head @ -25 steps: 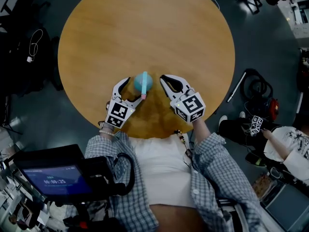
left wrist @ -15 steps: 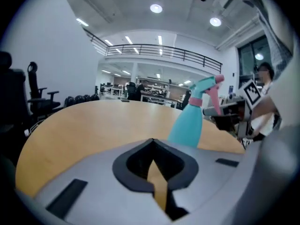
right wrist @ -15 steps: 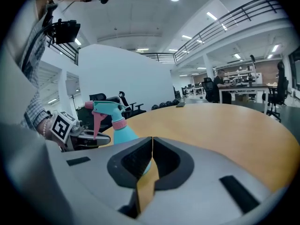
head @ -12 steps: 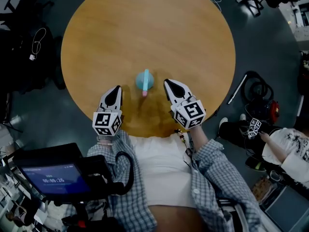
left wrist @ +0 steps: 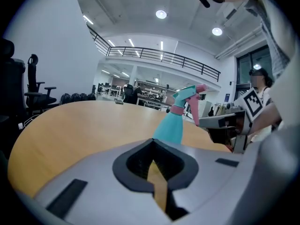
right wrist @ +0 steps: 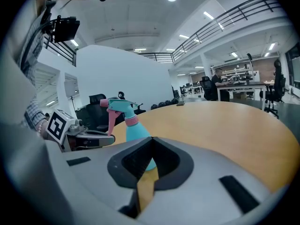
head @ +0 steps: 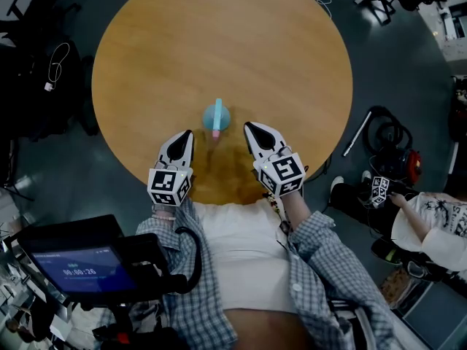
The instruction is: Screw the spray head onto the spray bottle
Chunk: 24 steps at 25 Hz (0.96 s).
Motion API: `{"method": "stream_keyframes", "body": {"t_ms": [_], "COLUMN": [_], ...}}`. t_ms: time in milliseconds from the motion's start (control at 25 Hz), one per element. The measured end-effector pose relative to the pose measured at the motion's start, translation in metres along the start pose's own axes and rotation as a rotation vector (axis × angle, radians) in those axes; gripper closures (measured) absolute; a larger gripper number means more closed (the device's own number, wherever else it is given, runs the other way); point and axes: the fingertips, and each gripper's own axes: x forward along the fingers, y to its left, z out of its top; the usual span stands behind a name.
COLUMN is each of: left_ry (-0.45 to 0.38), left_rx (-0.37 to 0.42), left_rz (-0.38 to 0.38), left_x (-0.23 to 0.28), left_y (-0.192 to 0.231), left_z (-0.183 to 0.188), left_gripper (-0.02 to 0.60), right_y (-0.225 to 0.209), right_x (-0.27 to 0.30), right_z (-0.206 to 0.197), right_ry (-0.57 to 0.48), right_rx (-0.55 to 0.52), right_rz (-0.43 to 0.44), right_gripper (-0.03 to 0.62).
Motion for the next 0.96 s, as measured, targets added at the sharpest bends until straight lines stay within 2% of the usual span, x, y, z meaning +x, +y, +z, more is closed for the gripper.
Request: {"method": "stream_keyframes", "body": {"t_ms": [280, 960], "left_ry": [0.003, 0.016], "left_rx": [0.029, 0.032], "left_rz": [0.015, 0.037], "left_x": [0.0, -0.001], "left_y": [-0.003, 0.009], "left_z": [0.0, 0.001], "left_gripper": [0.578, 0.578], "right_y": [-0.006, -0.007], "right_x": [-0.006, 0.002], "right_z": [-0.001, 0.001], "right_ry": [0.003, 0.011], "right_rx": [-0.004, -0.01], "right_rz": [-0.003, -0.011], "right_gripper": [0.6, 0.6]}}
